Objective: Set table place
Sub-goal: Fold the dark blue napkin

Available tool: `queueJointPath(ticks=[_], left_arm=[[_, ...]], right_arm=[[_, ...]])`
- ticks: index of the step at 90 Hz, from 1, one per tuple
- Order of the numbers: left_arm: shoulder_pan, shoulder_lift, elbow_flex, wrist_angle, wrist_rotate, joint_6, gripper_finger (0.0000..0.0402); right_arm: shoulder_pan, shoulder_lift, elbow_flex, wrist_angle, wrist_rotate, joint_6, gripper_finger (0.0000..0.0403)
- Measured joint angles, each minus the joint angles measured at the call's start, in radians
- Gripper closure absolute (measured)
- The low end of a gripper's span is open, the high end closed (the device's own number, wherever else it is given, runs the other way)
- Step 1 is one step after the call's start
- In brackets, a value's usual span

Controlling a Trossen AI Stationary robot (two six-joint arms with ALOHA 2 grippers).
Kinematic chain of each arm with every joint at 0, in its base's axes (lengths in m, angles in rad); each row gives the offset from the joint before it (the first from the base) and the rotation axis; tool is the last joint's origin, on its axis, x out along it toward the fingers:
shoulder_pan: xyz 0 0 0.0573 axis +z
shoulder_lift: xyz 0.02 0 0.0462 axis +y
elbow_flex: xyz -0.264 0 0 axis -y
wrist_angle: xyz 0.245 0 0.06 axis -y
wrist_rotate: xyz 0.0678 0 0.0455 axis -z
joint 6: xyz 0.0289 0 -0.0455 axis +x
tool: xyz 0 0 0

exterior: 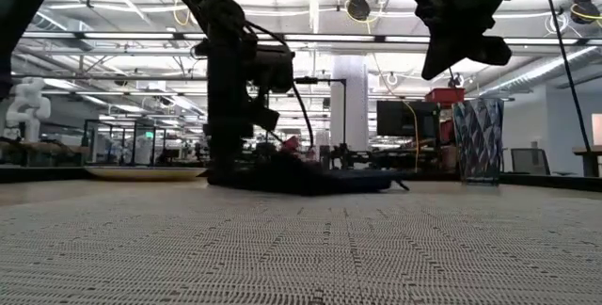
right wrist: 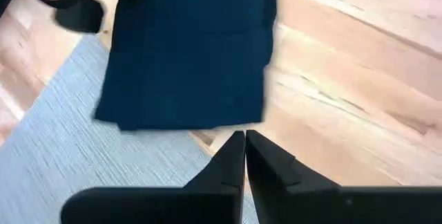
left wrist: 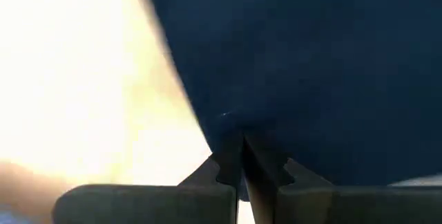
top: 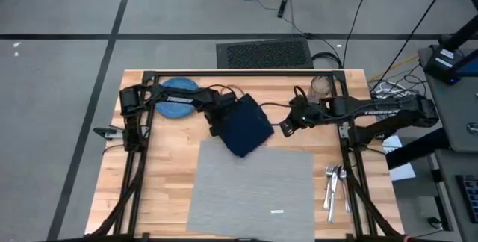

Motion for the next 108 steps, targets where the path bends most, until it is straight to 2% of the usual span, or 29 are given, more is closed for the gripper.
queueJointPath(ticks=[8, 24, 38, 48, 60, 84, 108], left_arm=[[0.003, -0.017, -0.001, 0.052, -0.006, -0.025, 0.0402], [0.035, -0.060, 0.000, 0.026, 0.109, -0.051, 0.0402], [0.130, -0.112, 0.001, 0.038, 0.365, 0.000, 0.0402], [0.205, -0.117, 0.001, 0.038, 0.467, 0.005, 0.0402], [0.287, -0.117, -0.022, 0.037, 0.641, 0.003, 0.0402], [0.320, -0.117, -0.076, 0.005, 0.652, 0.003, 0.0392], [0.309, -0.117, -0.105, 0.058, 0.590, -0.044, 0.0309]], right_arm=[[-0.007, 0.000, 0.000, 0.002, 0.000, -0.015, 0.0403], [-0.024, 0.000, 0.000, 0.002, -0.004, -0.049, 0.0403], [-0.042, 0.000, 0.000, 0.003, -0.010, -0.070, 0.0403], [-0.050, 0.000, 0.000, 0.003, -0.028, -0.086, 0.0403], [-0.052, 0.000, 0.000, 0.002, -0.051, -0.104, 0.0403], [-0.054, 0.000, 0.000, 0.003, -0.063, -0.133, 0.0403], [-0.054, 0.000, 0.000, 0.018, -0.063, -0.156, 0.0403]])
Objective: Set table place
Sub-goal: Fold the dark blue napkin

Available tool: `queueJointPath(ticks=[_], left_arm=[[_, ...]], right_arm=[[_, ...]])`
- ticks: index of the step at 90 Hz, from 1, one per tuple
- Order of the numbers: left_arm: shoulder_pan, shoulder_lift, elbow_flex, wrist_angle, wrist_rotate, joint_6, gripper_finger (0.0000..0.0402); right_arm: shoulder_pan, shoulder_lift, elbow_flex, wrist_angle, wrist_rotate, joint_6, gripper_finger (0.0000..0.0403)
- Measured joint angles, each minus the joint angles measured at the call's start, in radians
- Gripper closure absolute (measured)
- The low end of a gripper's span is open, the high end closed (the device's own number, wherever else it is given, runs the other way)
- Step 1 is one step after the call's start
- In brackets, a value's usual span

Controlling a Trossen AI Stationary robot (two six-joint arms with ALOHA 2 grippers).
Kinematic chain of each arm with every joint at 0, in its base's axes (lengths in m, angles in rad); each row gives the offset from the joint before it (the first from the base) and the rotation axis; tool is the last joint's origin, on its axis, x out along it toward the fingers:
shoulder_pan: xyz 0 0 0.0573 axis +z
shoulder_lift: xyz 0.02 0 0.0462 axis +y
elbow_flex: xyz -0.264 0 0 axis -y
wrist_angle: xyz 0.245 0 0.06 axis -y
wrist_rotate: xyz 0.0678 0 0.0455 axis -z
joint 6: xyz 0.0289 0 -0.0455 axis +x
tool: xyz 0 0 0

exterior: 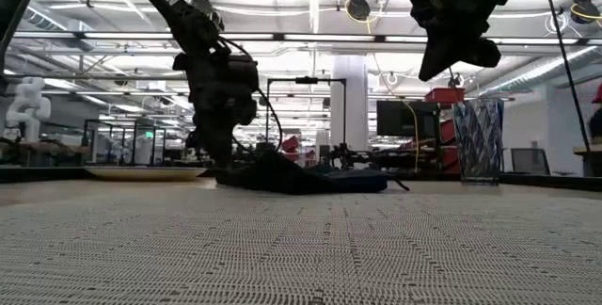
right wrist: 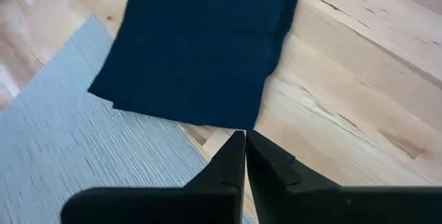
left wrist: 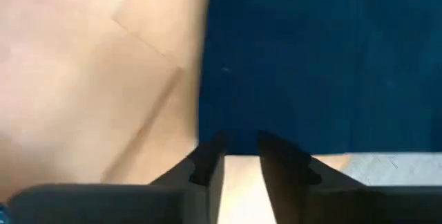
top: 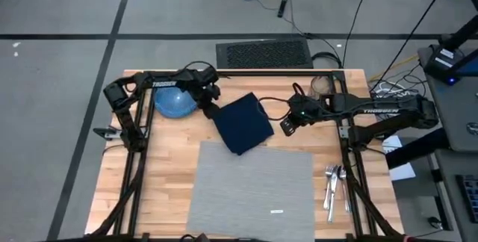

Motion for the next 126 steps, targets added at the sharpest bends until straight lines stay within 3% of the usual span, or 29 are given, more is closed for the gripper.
queueJointPath(ticks=[16, 31, 95, 111, 126], left_arm=[[-0.002, 0.006, 0.000, 0.008, -0.039, -0.023, 0.0262], [-0.013, 0.040, 0.000, 0.008, -0.064, -0.055, 0.0241], [-0.108, 0.070, 0.002, 0.041, -0.075, -0.057, 0.0240], [-0.137, 0.070, 0.002, 0.045, -0.105, -0.060, 0.0268], [-0.157, 0.070, 0.002, 0.051, -0.145, -0.092, 0.0346]], right_arm=[[0.000, 0.000, 0.000, 0.005, 0.000, -0.003, 0.0403], [0.000, 0.000, 0.000, 0.006, 0.001, -0.004, 0.0403], [-0.001, 0.000, 0.000, -0.003, 0.002, -0.007, 0.0403], [-0.001, 0.000, 0.000, -0.002, 0.004, -0.008, 0.0403], [-0.001, 0.000, 0.000, -0.002, 0.006, -0.008, 0.0403]])
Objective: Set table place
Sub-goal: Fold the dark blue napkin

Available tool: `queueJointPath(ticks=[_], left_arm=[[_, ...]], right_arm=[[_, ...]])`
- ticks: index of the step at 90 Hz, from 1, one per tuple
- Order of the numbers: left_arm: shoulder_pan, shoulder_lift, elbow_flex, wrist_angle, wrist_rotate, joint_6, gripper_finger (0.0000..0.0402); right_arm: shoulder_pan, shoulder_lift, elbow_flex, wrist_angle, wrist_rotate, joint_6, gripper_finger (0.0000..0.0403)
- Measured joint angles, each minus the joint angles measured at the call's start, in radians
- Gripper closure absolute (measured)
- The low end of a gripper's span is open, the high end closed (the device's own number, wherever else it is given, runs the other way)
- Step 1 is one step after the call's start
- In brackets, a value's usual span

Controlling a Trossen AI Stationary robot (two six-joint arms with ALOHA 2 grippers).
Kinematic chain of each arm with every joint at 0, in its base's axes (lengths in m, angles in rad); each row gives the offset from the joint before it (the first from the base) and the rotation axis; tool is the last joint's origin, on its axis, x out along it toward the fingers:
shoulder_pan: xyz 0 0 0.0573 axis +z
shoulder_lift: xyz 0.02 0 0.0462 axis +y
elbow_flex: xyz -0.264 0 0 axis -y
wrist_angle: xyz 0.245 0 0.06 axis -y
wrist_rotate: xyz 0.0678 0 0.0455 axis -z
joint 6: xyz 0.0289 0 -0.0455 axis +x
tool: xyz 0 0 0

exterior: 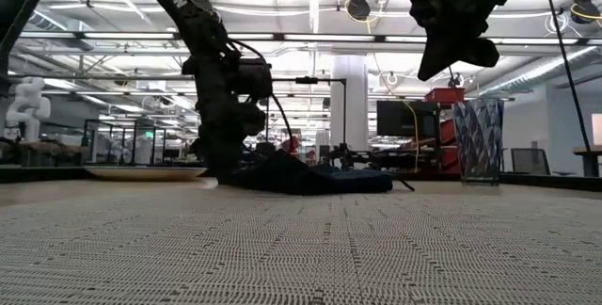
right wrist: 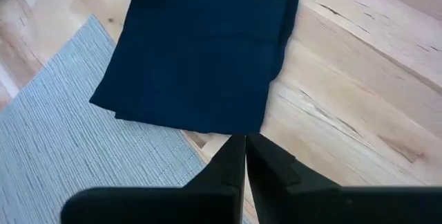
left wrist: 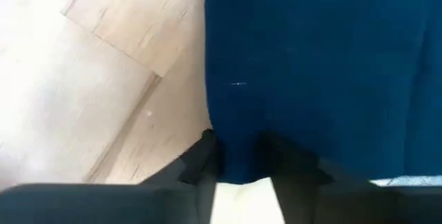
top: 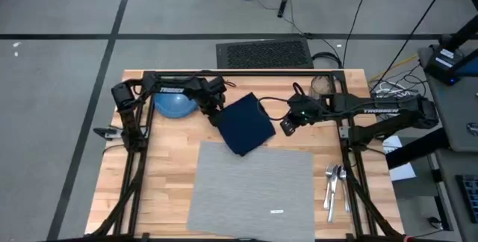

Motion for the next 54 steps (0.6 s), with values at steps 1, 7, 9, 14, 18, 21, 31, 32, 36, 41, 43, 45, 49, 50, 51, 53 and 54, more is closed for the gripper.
queueJointPath(ticks=[1, 7, 9, 14, 18, 21, 31, 32, 36, 41, 43, 45, 49, 50, 51, 53, 54], left_arm=[[-0.001, 0.000, 0.000, 0.001, -0.001, -0.003, 0.0353], [-0.008, 0.001, -0.001, 0.012, 0.001, -0.019, 0.0388], [-0.010, 0.001, -0.001, 0.016, 0.002, -0.020, 0.0392], [-0.014, 0.001, -0.001, 0.021, 0.008, -0.020, 0.0397], [-0.016, 0.001, -0.001, 0.021, 0.010, -0.020, 0.0399], [-0.018, 0.001, -0.001, 0.020, 0.010, -0.020, 0.0400], [-0.019, -0.006, -0.001, 0.009, 0.024, -0.020, 0.0401], [-0.020, -0.007, -0.001, 0.008, 0.027, -0.020, 0.0401], [-0.020, -0.019, -0.002, -0.002, 0.037, -0.020, 0.0401], [-0.021, -0.036, -0.003, -0.008, 0.044, -0.020, 0.0401], [-0.021, -0.042, -0.002, -0.007, 0.048, -0.020, 0.0401], [-0.021, -0.049, 0.002, -0.011, 0.053, -0.020, 0.0401], [-0.021, -0.069, 0.007, -0.023, 0.059, -0.020, 0.0401], [-0.020, -0.074, 0.008, -0.029, 0.061, -0.019, 0.0401], [-0.020, -0.079, 0.010, -0.033, 0.063, -0.019, 0.0401], [-0.020, -0.088, 0.013, -0.035, 0.065, -0.019, 0.0401], [-0.020, -0.094, 0.015, -0.034, 0.065, -0.019, 0.0401]], right_arm=[[0.000, 0.000, 0.000, 0.000, 0.000, 0.000, 0.0403], [0.000, 0.000, 0.000, 0.000, 0.000, 0.000, 0.0403], [0.000, 0.000, 0.000, 0.000, 0.000, 0.000, 0.0403], [0.000, 0.000, 0.000, 0.000, 0.000, 0.000, 0.0403], [0.000, 0.000, 0.000, 0.000, 0.000, -0.002, 0.0403], [0.000, 0.000, 0.000, 0.000, 0.000, -0.004, 0.0403], [0.000, 0.000, 0.000, 0.000, 0.000, -0.008, 0.0403], [0.000, 0.000, 0.000, 0.000, 0.000, -0.008, 0.0403], [0.000, 0.000, 0.000, 0.000, 0.000, -0.012, 0.0403], [0.000, 0.000, 0.000, 0.000, 0.000, -0.015, 0.0403], [0.000, 0.000, 0.000, 0.001, 0.000, -0.015, 0.0403], [0.000, 0.000, 0.000, 0.001, 0.000, -0.015, 0.0403], [0.000, 0.000, 0.000, 0.000, 0.000, -0.015, 0.0403], [0.000, 0.000, 0.000, 0.000, 0.000, -0.015, 0.0403], [0.000, 0.000, 0.000, 0.000, 0.000, -0.015, 0.0403], [0.000, 0.000, 0.000, 0.000, 0.000, -0.016, 0.0403], [0.000, 0.000, 0.000, 0.000, 0.000, -0.016, 0.0403]])
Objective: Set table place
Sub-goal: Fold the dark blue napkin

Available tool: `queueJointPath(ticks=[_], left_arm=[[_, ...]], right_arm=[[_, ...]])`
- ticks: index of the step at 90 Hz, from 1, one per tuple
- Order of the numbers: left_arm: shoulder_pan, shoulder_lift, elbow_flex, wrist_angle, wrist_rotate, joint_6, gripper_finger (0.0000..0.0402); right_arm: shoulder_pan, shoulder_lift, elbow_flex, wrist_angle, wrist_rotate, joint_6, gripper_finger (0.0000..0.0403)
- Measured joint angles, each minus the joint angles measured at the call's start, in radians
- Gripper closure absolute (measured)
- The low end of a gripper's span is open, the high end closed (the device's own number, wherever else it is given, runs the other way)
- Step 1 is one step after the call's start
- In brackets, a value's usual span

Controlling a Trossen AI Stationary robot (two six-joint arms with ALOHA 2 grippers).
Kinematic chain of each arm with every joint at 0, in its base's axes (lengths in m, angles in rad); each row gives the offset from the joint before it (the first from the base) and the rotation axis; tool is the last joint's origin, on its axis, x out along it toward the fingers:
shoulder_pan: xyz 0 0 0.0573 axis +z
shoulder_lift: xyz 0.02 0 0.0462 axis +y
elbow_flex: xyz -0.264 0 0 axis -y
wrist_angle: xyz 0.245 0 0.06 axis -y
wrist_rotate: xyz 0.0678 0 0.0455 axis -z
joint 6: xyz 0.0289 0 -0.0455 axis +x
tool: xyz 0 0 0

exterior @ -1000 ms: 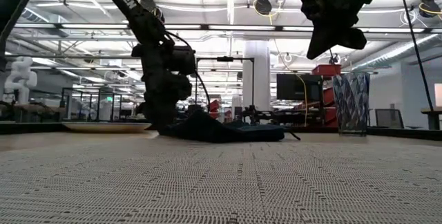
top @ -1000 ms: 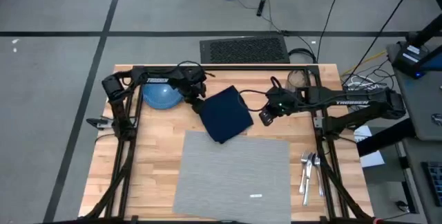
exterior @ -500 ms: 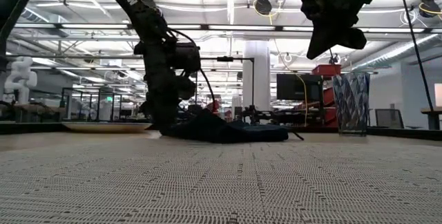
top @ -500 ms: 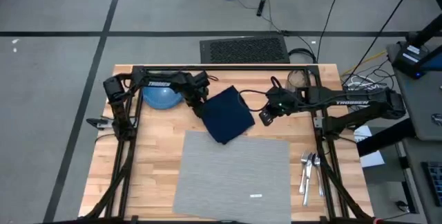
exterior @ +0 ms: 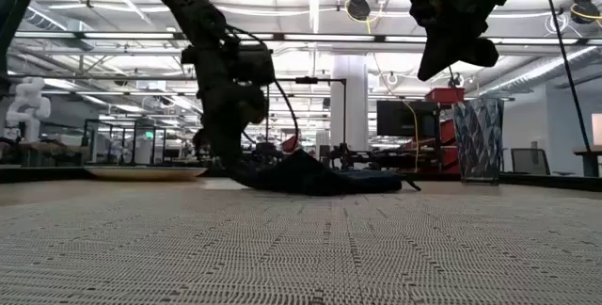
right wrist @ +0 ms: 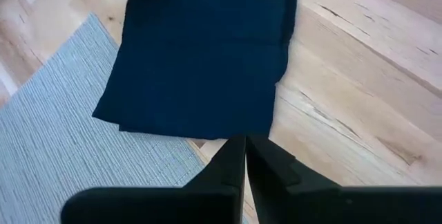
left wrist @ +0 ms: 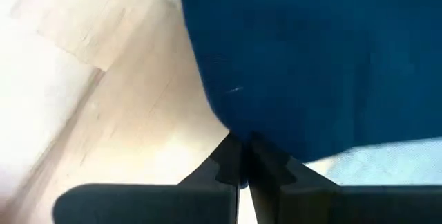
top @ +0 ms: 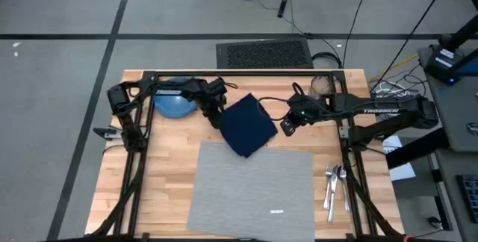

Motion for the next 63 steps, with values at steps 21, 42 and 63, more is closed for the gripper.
queueJointPath(ticks=[21, 42, 63], left_arm=[[0.000, -0.157, 0.026, 0.032, 0.052, -0.063, 0.0401], [-0.018, -0.239, 0.028, 0.176, 0.125, -0.153, 0.0401], [-0.052, -0.183, 0.028, 0.193, 0.081, -0.158, 0.0401]], right_arm=[[-0.001, 0.000, 0.000, 0.001, 0.000, -0.003, 0.0403], [-0.014, 0.000, 0.000, 0.010, 0.000, -0.011, 0.0403], [-0.032, 0.000, 0.000, 0.032, -0.003, -0.014, 0.0403]])
